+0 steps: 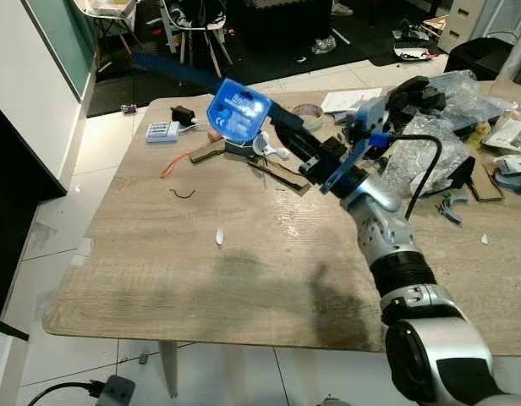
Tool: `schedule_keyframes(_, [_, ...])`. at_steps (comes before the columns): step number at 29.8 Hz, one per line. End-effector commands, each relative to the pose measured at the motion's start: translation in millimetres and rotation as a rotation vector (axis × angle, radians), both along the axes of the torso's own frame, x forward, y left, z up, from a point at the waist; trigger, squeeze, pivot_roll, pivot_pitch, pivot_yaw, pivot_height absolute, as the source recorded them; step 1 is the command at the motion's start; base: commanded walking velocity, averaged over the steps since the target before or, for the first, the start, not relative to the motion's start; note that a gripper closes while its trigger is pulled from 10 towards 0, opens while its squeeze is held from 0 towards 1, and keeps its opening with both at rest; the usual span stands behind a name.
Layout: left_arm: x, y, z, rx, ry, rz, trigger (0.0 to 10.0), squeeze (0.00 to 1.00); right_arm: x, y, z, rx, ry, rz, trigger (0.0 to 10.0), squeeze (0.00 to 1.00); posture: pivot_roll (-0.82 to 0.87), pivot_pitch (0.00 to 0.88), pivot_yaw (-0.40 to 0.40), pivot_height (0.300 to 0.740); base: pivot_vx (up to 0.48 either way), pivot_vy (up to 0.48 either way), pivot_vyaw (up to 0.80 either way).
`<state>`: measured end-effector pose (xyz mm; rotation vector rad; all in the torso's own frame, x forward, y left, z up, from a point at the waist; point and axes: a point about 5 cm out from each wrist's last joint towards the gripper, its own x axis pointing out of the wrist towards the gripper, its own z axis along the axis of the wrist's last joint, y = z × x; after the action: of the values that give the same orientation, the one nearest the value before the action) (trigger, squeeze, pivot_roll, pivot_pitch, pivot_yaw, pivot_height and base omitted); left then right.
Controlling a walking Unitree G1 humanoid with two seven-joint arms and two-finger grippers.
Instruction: Picking trash to rubbish bin
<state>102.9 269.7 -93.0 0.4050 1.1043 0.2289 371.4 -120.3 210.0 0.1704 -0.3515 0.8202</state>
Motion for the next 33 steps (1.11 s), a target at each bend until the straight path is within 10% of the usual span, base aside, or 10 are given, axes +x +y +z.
schedule_keyframes(1, [-16.7, 30.6, 7, 0.088, 0.037, 0.108, 10.0, 0.00, -2.0, 4.6, -2, -0.013, 0.004, 0.017, 0.0, 0.00, -0.01, 0.049, 0.093, 0.740, 0.000, 0.000, 0.00])
schedule_keyframes(6, [-39.3, 74.2, 24, 0.263, 0.075, 0.257, 10.0, 0.00, -2.6, 5.6, -2, -0.014, 0.007, 0.019, 0.0, 0.00, -0.01, 0.050, 0.094, 0.740, 0.000, 0.000, 0.00])
schedule_keyframes(7, [-49.4, 106.4, 44, 0.387, 0.031, 0.407, 10.0, 0.00, -2.6, 5.3, -3, -0.018, 0.011, 0.017, 0.0, 0.00, -0.01, 0.051, 0.095, 0.740, 0.000, 0.000, 0.00])
schedule_keyframes(11, [-48.4, 133.9, 66, 0.478, -0.082, 0.550, 10.0, 0.00, -2.7, 5.3, -4, -0.023, 0.016, 0.018, 0.0, 0.00, -0.01, 0.051, 0.095, 0.740, 0.000, 0.000, 0.00])
schedule_keyframes(15, [-13.8, 157.2, 99, 0.437, -0.408, 0.681, 10.0, 0.00, -2.3, 7.4, -4, -0.029, 0.020, 0.024, 0.0, 0.00, 0.01, 0.051, 0.081, 0.740, 0.000, 0.000, 0.00])
schedule_keyframes(17, [-13.8, 157.2, 99, 0.437, -0.408, 0.681, 10.0, 0.00, -2.3, 7.4, -4, -0.029, 0.020, 0.024, 0.0, 0.00, 0.01, 0.051, 0.081, 0.740, 0.000, 0.000, 0.00])
schedule_keyframes(20, [51.3, 162.8, 138, 0.339, -0.708, 0.566, 10.0, 0.00, -1.8, 10.0, -4, -0.033, 0.023, 0.033, 0.0, 0.00, 0.02, 0.049, 0.071, 0.740, 0.000, 0.000, 0.00])
schedule_keyframes(21, [51.3, 162.8, 138, 0.339, -0.708, 0.566, 10.0, 0.00, -1.8, 10.0, -4, -0.033, 0.023, 0.033, 0.0, 0.00, 0.02, 0.049, 0.071, 0.740, 0.000, 0.000, 0.00])
schedule_keyframes(27, [146.9, 116.5, 191, -0.345, -1.231, 0.252, 10.0, 0.00, -2.1, 13.2, -6, -0.049, 0.029, 0.043, 0.0, 0.00, 0.02, 0.050, 0.068, 0.740, 0.000, 0.000, 0.00])
schedule_keyframes(33, [170.7, 50.4, 217, -0.852, -1.367, -0.119, 10.0, 0.00, -2.3, 12.6, -7, -0.053, 0.030, 0.042, 0.0, 0.00, 0.01, 0.050, 0.070, 0.740, 0.000, 0.000, 0.00])
